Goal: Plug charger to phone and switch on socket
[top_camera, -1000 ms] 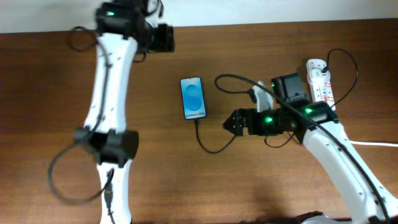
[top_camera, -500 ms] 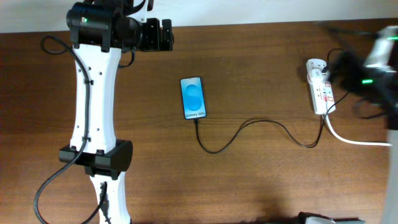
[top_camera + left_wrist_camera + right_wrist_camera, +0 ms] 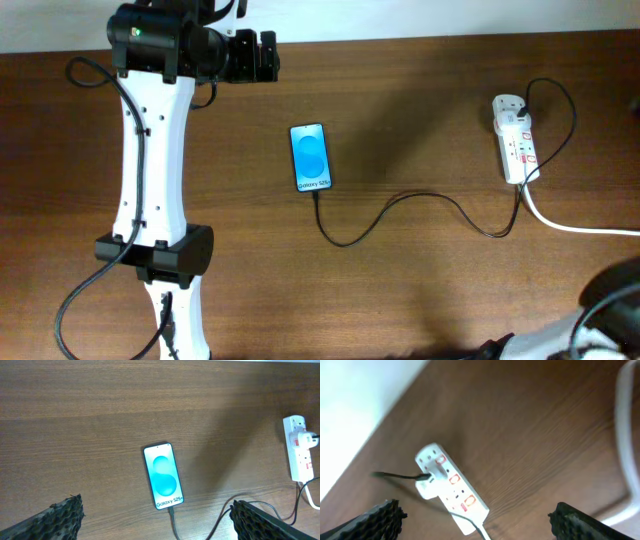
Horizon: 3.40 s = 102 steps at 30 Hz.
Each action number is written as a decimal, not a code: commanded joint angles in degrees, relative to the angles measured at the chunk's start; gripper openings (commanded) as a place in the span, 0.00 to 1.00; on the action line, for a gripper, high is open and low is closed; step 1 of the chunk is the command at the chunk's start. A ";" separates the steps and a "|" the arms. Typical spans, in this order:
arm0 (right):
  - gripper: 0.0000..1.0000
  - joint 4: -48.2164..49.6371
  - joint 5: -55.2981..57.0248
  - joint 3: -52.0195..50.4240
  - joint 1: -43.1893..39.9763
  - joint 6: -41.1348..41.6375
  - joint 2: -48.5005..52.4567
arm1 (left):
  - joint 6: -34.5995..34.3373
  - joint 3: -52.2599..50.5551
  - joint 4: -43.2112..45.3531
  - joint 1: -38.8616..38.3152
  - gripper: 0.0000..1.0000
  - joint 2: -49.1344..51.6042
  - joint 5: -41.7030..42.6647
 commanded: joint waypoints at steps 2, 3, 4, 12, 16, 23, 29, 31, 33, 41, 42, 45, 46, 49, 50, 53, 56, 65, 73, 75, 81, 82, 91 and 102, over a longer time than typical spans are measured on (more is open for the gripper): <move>0.98 2.56 -4.85 0.15 -0.13 -1.42 8.17 | 0.55 -0.07 0.04 0.04 0.99 0.79 -0.42; 0.98 3.17 -4.87 0.15 -0.09 -1.42 9.42 | 0.55 -0.07 0.04 0.04 0.99 0.79 -0.44; 0.98 3.61 -4.87 0.15 0.02 -1.42 10.40 | 0.55 -0.07 0.04 0.04 0.99 0.79 -0.42; 0.98 5.18 -2.54 -0.02 3.91 -1.49 17.16 | 0.55 -0.07 0.04 0.04 0.99 0.79 -0.42; 0.98 5.68 -0.02 -0.04 6.01 -1.57 19.58 | 0.55 -0.07 0.04 0.04 0.99 0.79 -0.42; 0.98 5.81 0.70 -0.79 8.79 -2.10 22.53 | 0.55 -0.07 0.04 0.04 0.99 0.79 -0.42; 0.98 5.25 1.25 -1.60 9.51 -2.10 24.06 | 0.55 -0.07 0.04 0.04 0.99 0.79 -0.42; 0.98 5.97 1.25 -2.67 9.68 -2.10 24.24 | 0.55 -0.07 0.04 0.04 0.99 0.79 -0.42; 0.98 6.45 1.27 -3.45 9.99 -2.10 24.24 | 0.55 -0.07 0.04 0.04 0.99 0.79 -0.42; 0.98 7.50 4.79 -3.67 12.04 -2.10 24.24 | 0.55 -0.07 0.04 0.04 0.99 0.79 -0.42; 0.98 7.67 5.60 -3.67 12.46 -2.10 24.24 | 0.55 -0.07 0.04 0.04 0.99 0.79 -0.42; 0.98 8.15 6.88 -3.67 13.49 -2.10 24.24 | 0.55 -0.07 0.04 0.04 0.99 0.79 -0.42; 0.98 8.33 6.86 -3.67 13.66 -2.10 24.24 | 0.55 -0.07 0.04 0.04 0.99 0.79 -0.42; 0.98 8.76 7.56 -3.67 14.08 -2.08 24.24 | 0.55 -0.07 0.04 0.04 0.99 0.79 -0.42; 0.98 8.74 8.68 -3.67 14.19 -2.08 24.24 | 0.55 -0.07 0.04 0.04 0.99 0.79 -0.42; 0.98 8.57 9.81 -3.67 14.23 -2.05 24.24 | 0.55 -0.07 0.04 0.04 0.99 0.79 -0.42; 0.98 8.85 9.81 -3.69 14.23 -2.05 24.24 | 0.55 -0.07 0.04 0.04 0.99 0.79 -0.42; 0.98 10.01 9.84 -3.69 14.23 -1.86 24.26 | 0.55 -0.07 0.04 0.04 0.99 0.79 -0.42; 0.99 9.40 9.77 -3.69 14.78 -1.88 26.08 | 0.55 -0.07 0.04 0.04 0.99 0.79 -0.42; 0.99 9.35 9.77 -3.69 15.43 -1.90 26.23 | 0.55 -0.07 0.04 0.04 0.99 0.79 -0.42; 0.99 7.93 9.75 -3.69 16.55 -1.92 26.23 | 0.55 -0.07 0.04 0.04 0.99 0.79 -0.42; 0.99 7.58 9.55 -3.72 16.81 -1.92 26.23 | 0.55 -0.07 0.04 0.04 0.99 0.79 -0.42; 0.99 6.54 5.05 -3.80 18.71 -3.21 27.15 | 0.55 -0.07 0.04 0.04 0.99 0.79 -0.42; 0.98 4.72 7.43 1.86 10.71 4.35 26.03 | 0.55 -0.07 0.04 0.04 1.00 0.79 -0.42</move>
